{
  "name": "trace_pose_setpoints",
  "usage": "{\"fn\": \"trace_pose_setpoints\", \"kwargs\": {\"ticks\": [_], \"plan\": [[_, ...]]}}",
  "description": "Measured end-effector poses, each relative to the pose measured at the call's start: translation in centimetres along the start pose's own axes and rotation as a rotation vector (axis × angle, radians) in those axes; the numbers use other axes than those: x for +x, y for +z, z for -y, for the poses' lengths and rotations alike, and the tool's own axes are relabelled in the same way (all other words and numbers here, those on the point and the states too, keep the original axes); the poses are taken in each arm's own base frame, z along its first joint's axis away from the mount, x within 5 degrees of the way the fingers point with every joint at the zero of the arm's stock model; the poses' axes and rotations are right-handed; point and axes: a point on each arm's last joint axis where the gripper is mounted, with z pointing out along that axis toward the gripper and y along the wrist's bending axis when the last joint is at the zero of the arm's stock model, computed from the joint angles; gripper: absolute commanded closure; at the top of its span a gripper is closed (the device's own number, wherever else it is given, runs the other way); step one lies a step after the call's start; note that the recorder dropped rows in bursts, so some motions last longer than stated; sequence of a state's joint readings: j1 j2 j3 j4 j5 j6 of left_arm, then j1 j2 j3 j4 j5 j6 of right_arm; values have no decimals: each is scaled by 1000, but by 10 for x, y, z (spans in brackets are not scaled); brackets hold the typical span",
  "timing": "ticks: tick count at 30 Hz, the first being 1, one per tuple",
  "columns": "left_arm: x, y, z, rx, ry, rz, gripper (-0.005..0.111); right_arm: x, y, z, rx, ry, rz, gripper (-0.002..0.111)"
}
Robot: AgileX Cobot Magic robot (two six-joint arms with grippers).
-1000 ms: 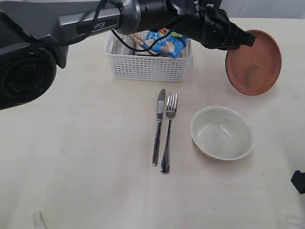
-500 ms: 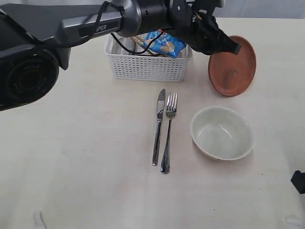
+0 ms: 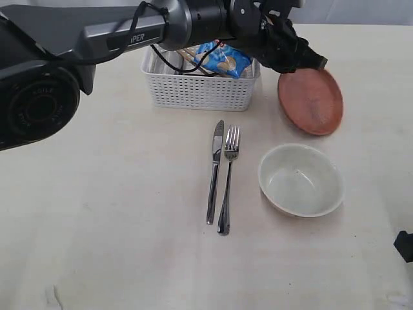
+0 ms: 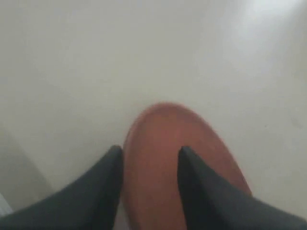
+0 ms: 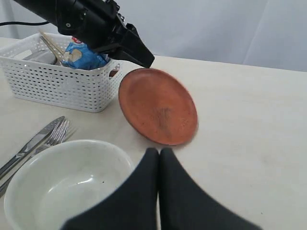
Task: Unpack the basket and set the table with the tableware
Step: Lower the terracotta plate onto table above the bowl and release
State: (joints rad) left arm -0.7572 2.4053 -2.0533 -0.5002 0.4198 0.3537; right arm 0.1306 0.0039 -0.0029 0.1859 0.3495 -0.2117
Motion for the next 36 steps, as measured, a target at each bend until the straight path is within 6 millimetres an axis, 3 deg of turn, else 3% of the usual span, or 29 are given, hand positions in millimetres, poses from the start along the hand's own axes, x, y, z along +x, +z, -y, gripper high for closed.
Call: {"fn": "trace_pose_setpoints", "kwargs": {"ticks": [9, 13, 17, 24, 29, 32, 36], "plan": [[-3, -3, 1, 1, 83, -11, 71, 0, 0, 0, 0, 0, 0, 109], [-9, -13, 4, 5, 134, -31, 83, 0, 0, 0, 0, 0, 0, 109], [-20, -34, 11, 20, 236, -82, 106, 0, 0, 0, 0, 0, 0, 109], [-25, -78, 17, 4, 478, -316, 107, 0, 0, 0, 0, 0, 0, 109], [-15, -84, 17, 21, 490, -429, 107, 0, 0, 0, 0, 0, 0, 109], [-16, -100, 19, 1, 463, -389, 107, 0, 0, 0, 0, 0, 0, 109], [-15, -154, 13, -102, 405, -151, 107, 0, 0, 0, 0, 0, 0, 109]]}}
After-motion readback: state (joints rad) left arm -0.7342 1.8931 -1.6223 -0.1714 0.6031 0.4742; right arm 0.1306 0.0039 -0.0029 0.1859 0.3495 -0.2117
